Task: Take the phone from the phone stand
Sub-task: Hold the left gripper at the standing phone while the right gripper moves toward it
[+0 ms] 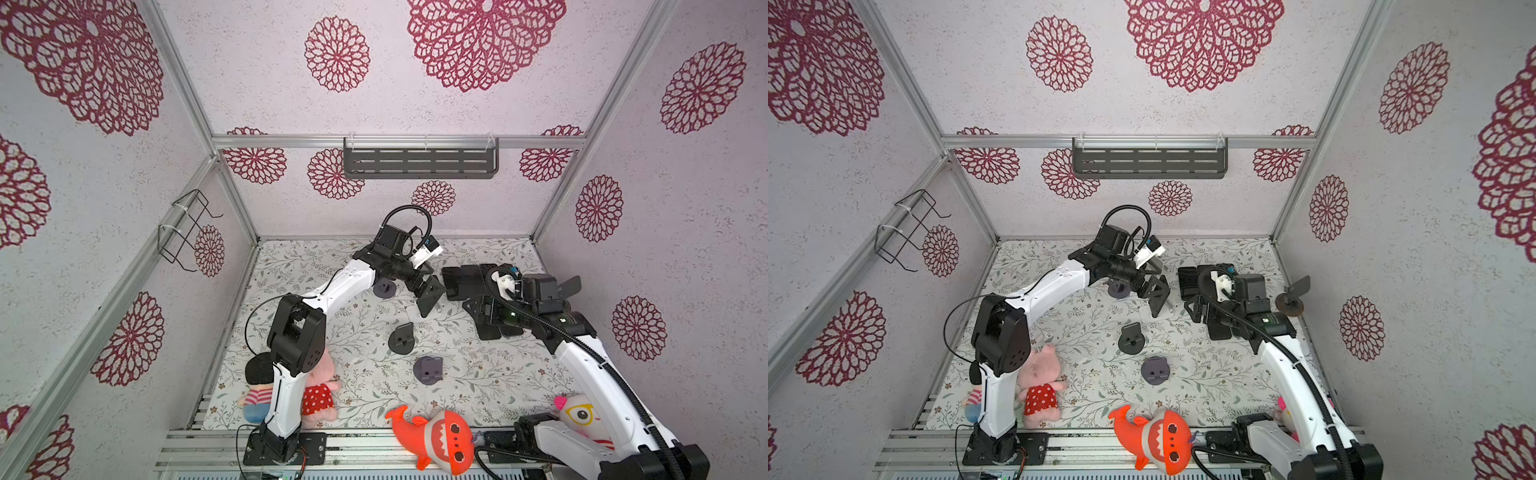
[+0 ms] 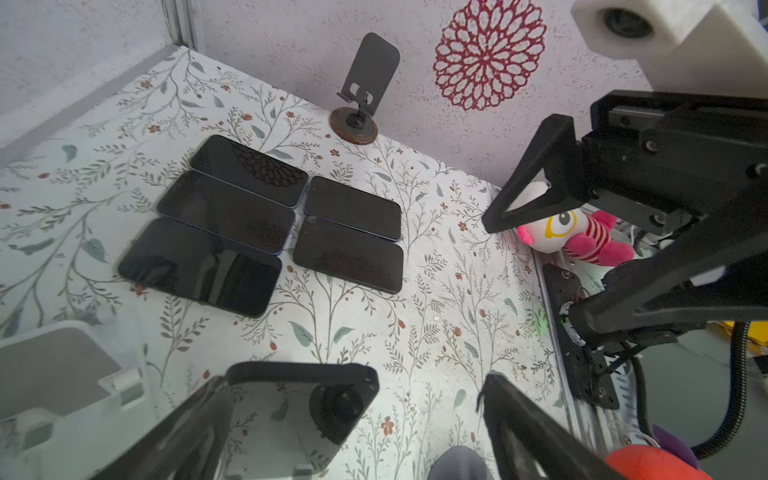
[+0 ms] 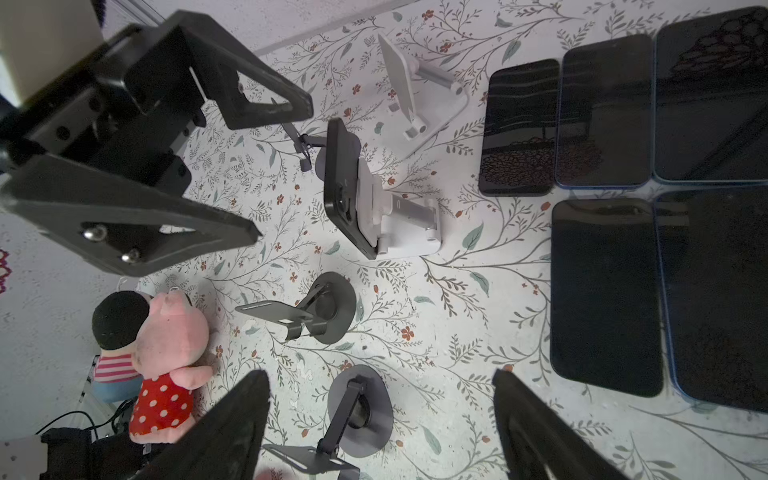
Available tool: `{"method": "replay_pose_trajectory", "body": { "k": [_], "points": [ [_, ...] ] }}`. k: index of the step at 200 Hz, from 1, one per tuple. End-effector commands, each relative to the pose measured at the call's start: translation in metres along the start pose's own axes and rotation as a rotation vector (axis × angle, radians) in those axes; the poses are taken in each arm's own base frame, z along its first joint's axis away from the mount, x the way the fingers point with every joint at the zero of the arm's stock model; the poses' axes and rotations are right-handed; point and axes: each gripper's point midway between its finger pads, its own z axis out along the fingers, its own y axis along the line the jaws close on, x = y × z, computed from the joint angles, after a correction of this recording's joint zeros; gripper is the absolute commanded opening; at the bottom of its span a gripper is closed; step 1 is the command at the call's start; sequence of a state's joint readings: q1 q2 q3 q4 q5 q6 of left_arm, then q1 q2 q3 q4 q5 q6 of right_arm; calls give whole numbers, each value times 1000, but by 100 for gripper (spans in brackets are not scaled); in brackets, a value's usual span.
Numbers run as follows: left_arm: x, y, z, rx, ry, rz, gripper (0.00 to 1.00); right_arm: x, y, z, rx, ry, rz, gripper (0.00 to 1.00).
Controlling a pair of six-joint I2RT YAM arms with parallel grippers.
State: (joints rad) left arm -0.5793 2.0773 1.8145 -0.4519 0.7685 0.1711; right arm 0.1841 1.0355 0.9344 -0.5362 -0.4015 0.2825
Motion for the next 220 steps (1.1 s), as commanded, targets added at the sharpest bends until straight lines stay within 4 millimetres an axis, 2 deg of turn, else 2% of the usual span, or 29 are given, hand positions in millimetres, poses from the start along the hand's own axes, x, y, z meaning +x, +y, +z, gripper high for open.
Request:
{"method": "replay_pose_trajectory", "body": {
  "k": [1,36,73,154,163,220],
  "points": [
    [16,18,10,-26,30,36,97,-4,1,-14,28,-38,-14,87],
    [20,28,19,-40,36,42,97,-1,-8,-17,80,-24,-26,87],
    [23,27,29,-26,25,59,97,3,-12,-16,91,-10,-22,87],
    [33,35,44,-115,52,75,97,6,-20,-15,114,-1,-13,88],
    [33,36,44,-126,53,69,100,6,-20,-15,113,-1,-15,88],
    [41,37,48,-151,65,53,84,7,-22,-14,120,5,-15,88]
  ]
}}
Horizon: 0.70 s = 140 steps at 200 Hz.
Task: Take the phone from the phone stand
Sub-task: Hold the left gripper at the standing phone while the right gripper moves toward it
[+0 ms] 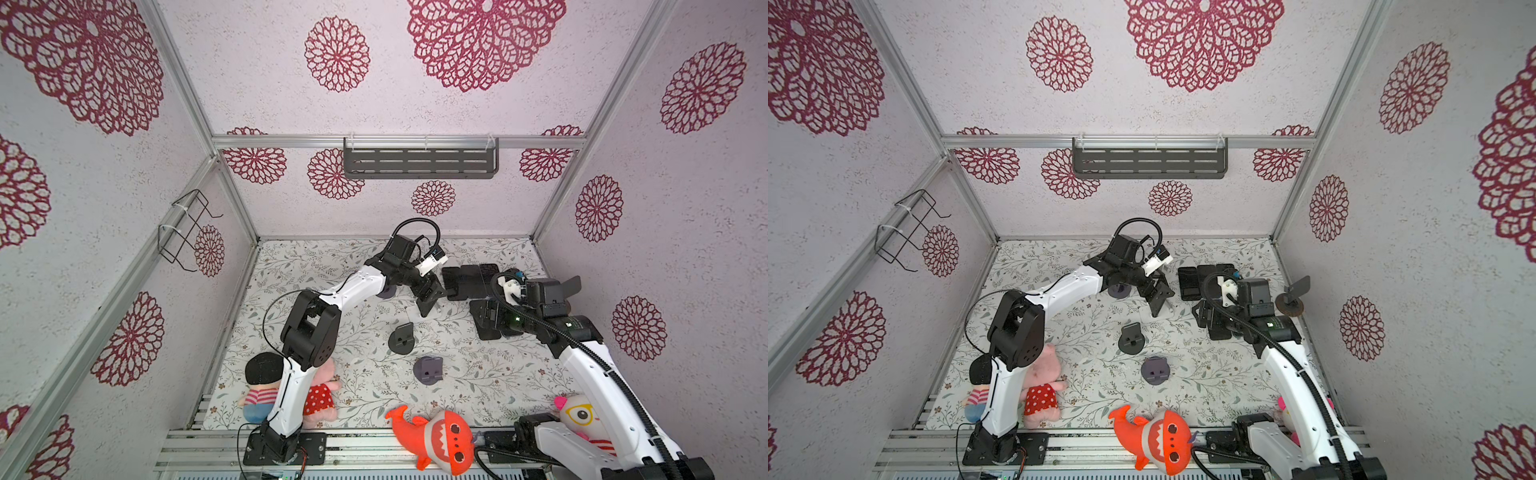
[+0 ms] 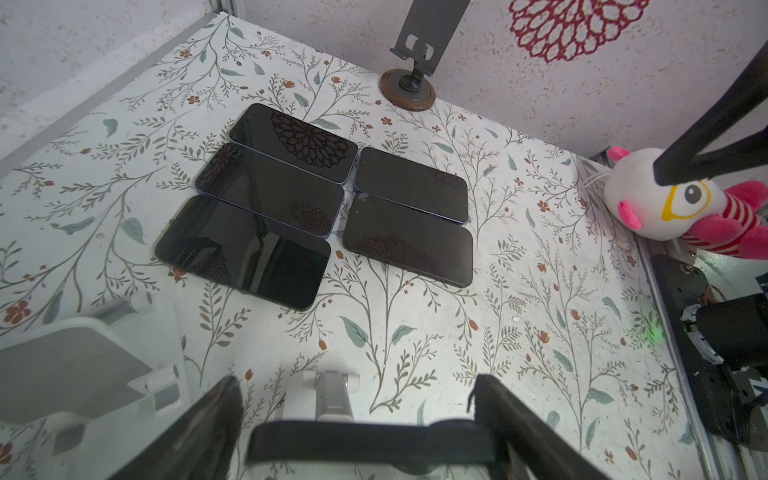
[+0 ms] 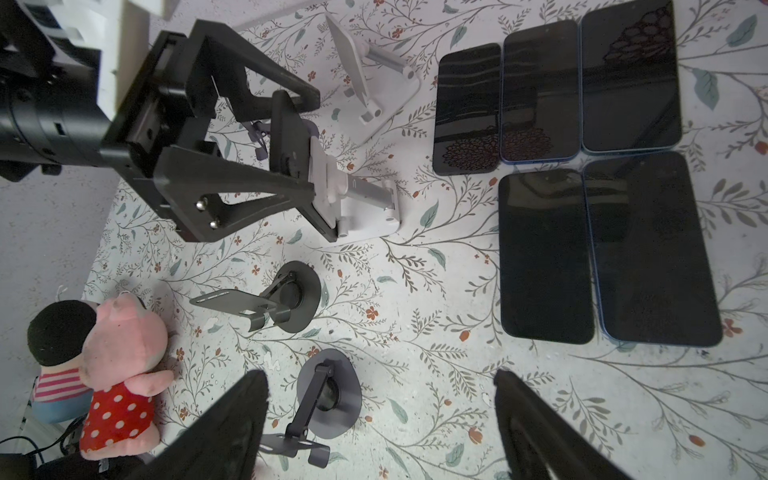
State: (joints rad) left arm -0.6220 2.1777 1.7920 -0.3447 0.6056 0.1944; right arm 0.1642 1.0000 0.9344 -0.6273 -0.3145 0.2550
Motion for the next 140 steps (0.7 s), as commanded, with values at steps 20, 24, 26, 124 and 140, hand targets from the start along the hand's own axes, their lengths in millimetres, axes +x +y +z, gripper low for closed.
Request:
{"method": "replay_pose_trajectory", "body": {
  "k": [20,24,26,124,140],
  "points": [
    [4,8,2,-52,-2,7,79,-4,-2,-3,10,-15,-18,88],
    [4,7,1,-52,-1,3,78,-4,-2,-3,11,-14,-17,88],
    [3,7,1,-52,-3,3,77,-5,-2,-3,10,-15,-17,88],
    [-50,12,-38,-163,-113,-100,53,-18,21,1,-89,-25,-65,88],
    [-64,12,-52,-192,-142,-155,47,-24,34,0,-136,-41,-88,88]
  ]
}}
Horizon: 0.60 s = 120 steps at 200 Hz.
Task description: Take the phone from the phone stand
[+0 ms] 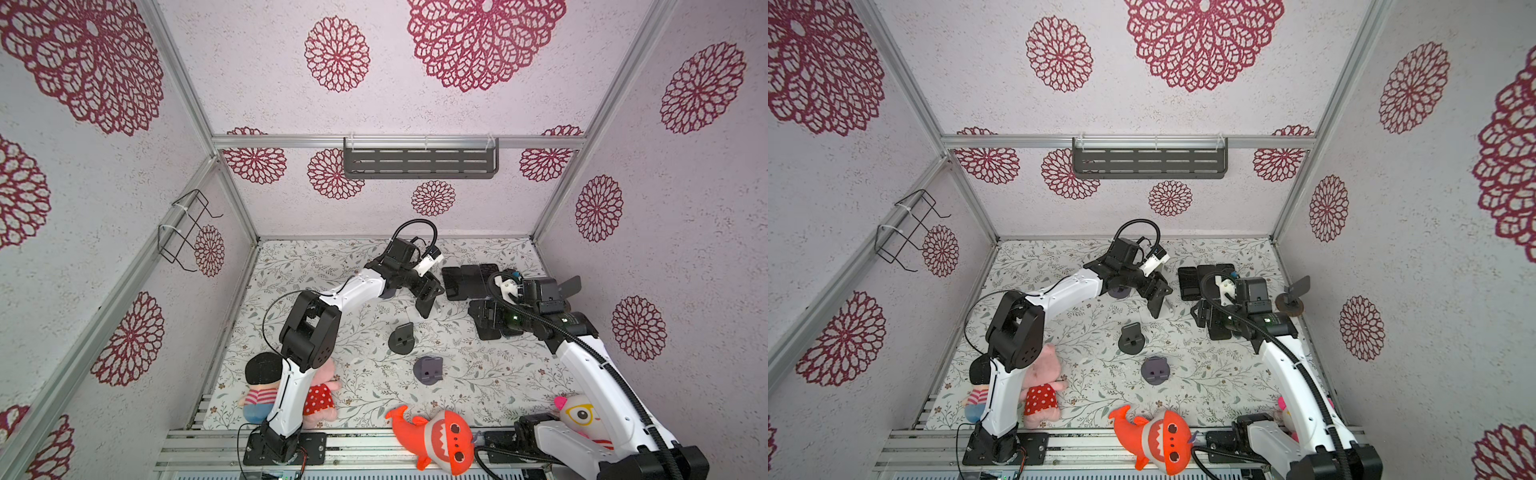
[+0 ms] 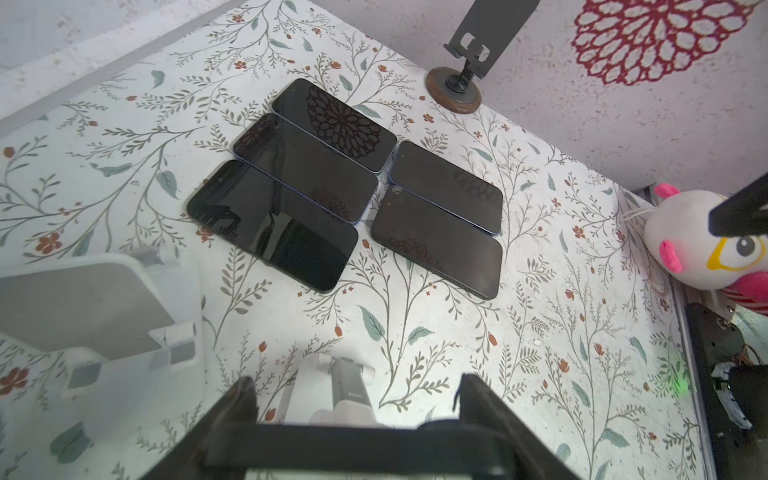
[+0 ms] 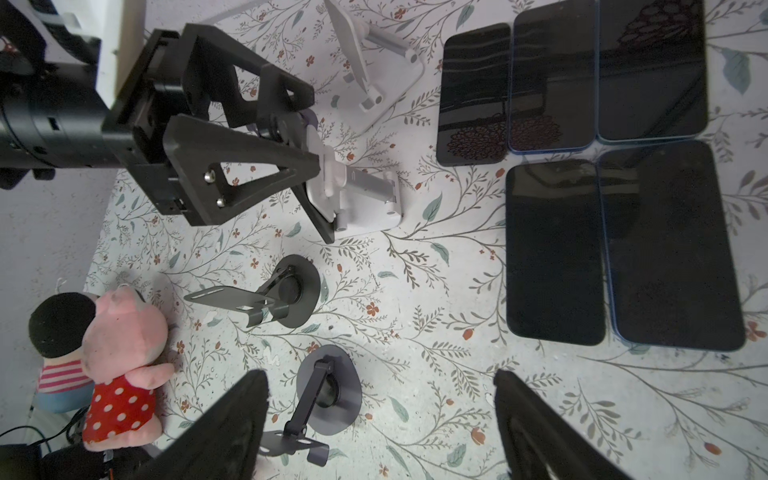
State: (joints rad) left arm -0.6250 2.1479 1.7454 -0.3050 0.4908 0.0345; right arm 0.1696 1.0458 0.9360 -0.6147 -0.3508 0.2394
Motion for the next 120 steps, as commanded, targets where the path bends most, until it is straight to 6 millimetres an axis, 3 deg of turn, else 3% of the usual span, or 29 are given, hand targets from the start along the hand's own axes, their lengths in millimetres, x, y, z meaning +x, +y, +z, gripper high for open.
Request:
{"method": "replay_pose_trajectory", "body": {
  "k": [1,30,58,72,74,78,120],
  "points": [
    [-67,-6,-49,-69,-150,-22,47,-28,31,-11,-108,-81,-84,88],
    [-90,-2,-77,-97,-175,-236,40,-36,63,-4,-221,-95,-147,87],
    [-96,3,-103,-78,-179,-425,34,-45,87,7,-293,-94,-186,83],
    [-87,6,-105,-53,-165,-535,32,-50,98,13,-319,-99,-193,81],
    [-94,1,-116,-47,-187,-535,32,-51,98,14,-317,-99,-190,81],
    [-92,1,-119,-44,-193,-559,31,-52,99,17,-317,-95,-188,81],
    [-72,-5,-124,-17,-202,-657,27,-57,117,43,-342,-73,-196,73]
  ]
}}
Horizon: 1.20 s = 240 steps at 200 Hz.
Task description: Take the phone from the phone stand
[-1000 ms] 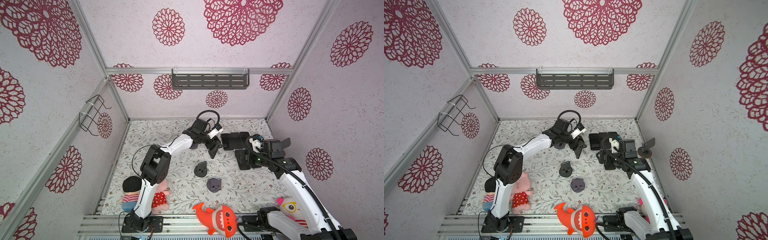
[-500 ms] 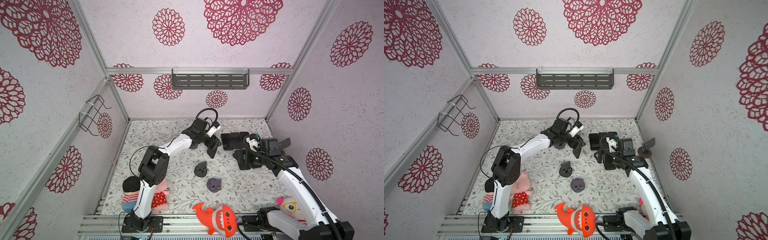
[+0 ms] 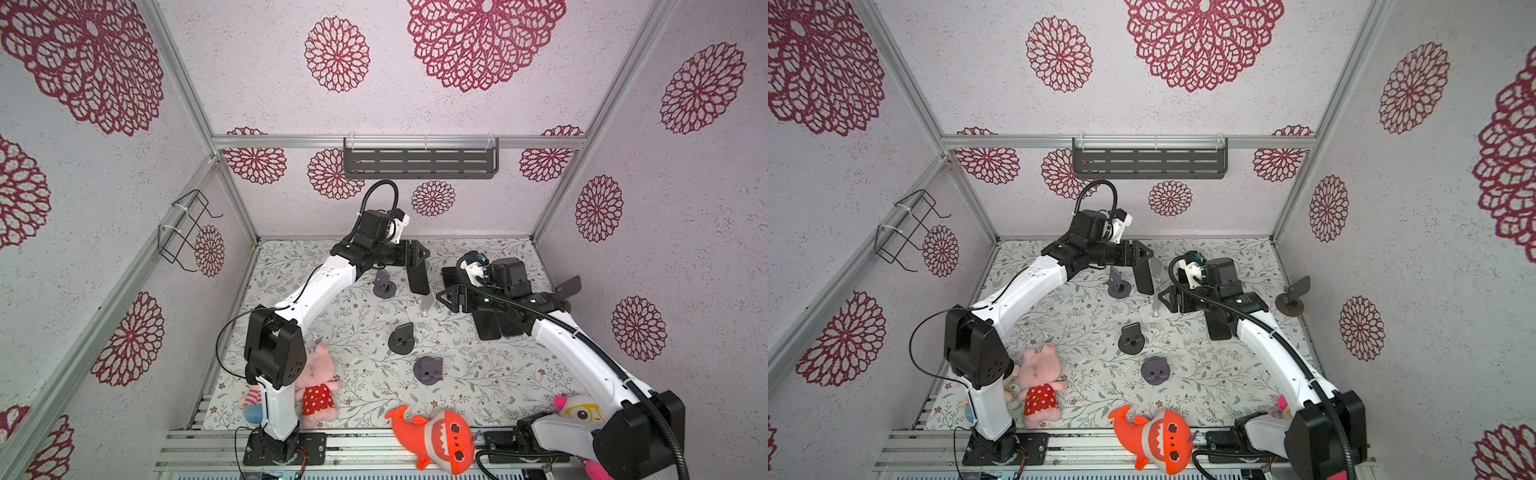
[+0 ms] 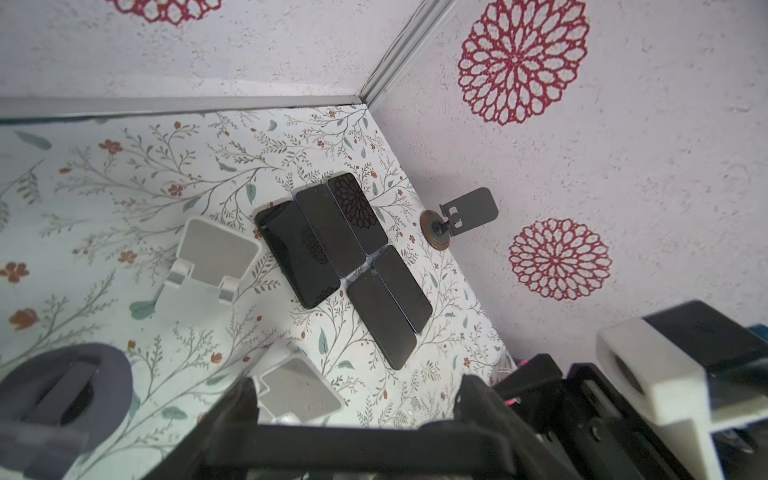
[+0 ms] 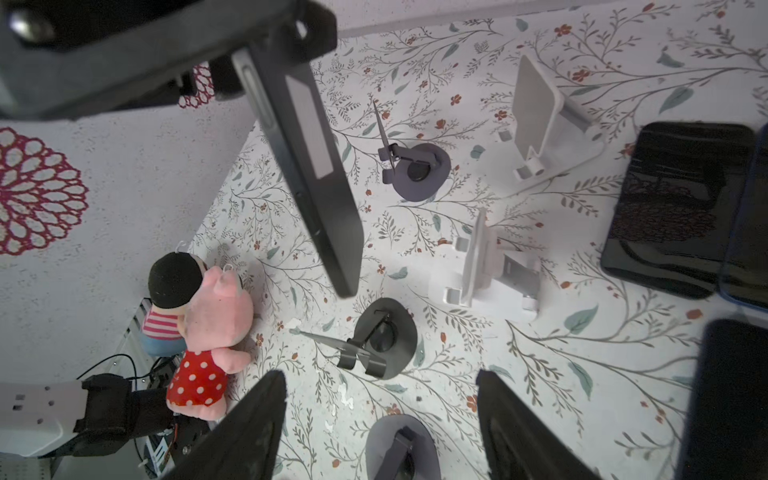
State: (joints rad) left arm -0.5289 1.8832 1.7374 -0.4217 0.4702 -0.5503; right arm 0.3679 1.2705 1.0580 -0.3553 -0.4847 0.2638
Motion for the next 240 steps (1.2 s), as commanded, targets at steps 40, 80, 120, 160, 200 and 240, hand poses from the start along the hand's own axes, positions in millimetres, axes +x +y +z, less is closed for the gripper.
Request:
{"method": "replay_pose_trajectory", "body": {
  "k": [40,80,120,160,200,240],
  "points": [
    [-1,-10,-13,35,-34,-98,27,-28,44,33,-118,-58,-71,67],
    [-1,-8,-16,47,-44,-120,27,-31,48,43,-111,-68,-91,52],
    [-3,-12,-21,68,-59,-127,28,-32,43,49,-77,-77,-103,29],
    [-5,-15,-25,99,-73,-143,29,-33,39,50,-53,-90,-102,10],
    [-3,-18,-30,119,-76,-146,35,-36,41,52,-65,-104,-100,0],
    [-9,-19,-40,219,-123,-181,80,-43,49,45,-94,-129,-91,0]
  ]
}}
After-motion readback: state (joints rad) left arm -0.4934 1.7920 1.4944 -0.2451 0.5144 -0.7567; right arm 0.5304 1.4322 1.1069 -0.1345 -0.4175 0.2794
